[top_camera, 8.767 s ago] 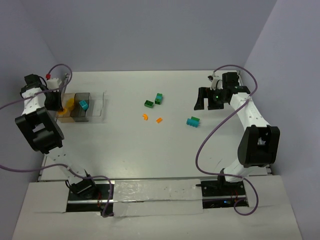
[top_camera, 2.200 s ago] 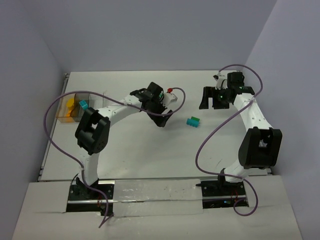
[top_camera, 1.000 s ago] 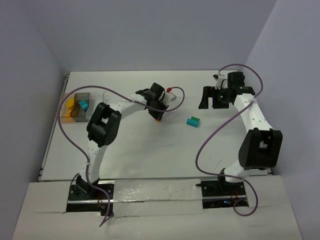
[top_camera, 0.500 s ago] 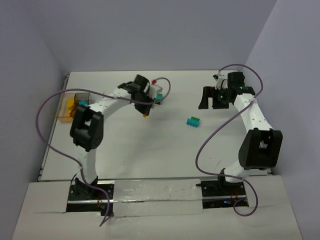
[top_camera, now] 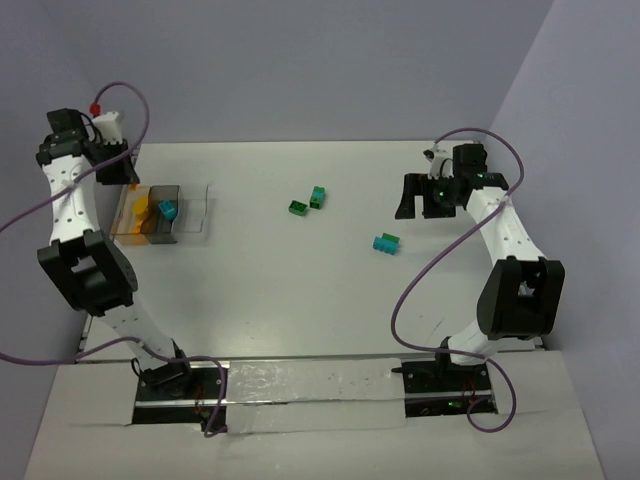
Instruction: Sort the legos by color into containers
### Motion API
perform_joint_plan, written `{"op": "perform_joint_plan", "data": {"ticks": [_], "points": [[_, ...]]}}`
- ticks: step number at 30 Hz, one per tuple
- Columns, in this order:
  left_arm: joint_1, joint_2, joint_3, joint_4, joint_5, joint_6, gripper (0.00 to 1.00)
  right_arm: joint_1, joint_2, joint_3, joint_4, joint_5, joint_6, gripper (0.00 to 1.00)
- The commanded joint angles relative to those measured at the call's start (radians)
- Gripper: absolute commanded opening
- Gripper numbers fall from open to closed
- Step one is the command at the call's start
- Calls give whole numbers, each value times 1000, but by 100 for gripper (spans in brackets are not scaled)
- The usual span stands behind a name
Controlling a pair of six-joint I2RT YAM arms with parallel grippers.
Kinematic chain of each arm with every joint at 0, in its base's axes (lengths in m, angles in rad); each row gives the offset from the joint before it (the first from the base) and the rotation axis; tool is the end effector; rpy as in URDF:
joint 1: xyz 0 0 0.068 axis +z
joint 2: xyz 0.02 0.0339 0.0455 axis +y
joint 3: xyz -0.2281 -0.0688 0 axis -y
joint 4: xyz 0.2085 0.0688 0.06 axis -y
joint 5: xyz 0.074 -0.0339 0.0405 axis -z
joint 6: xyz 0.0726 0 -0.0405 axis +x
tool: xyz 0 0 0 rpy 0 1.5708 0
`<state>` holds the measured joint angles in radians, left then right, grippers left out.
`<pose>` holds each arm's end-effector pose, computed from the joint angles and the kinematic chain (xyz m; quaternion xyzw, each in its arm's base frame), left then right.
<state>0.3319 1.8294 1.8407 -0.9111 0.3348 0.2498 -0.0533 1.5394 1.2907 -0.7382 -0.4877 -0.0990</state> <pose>0.3621 0.0996 0.2847 0.0166 0.9325 -0.0576 0.3561 0.3072 0.0177 0.2331 -0.0907 0.9275 0.2093 0.2961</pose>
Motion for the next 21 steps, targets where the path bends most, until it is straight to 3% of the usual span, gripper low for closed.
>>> {"op": "perform_joint_plan", "data": {"ticks": [1,16,19,21], "points": [[72,116,115,-96,46,72,0,12,-2,38,-1,0,-15,100],[112,270,73,28,-86,49,0,18,8,48,-5,-5,-21,100],[114,272,58,40,-102,52,5,18,11,47,-3,-8,-21,100],[113,275,55,36,-101,60,15,17,14,48,-3,-7,-21,100]]}}
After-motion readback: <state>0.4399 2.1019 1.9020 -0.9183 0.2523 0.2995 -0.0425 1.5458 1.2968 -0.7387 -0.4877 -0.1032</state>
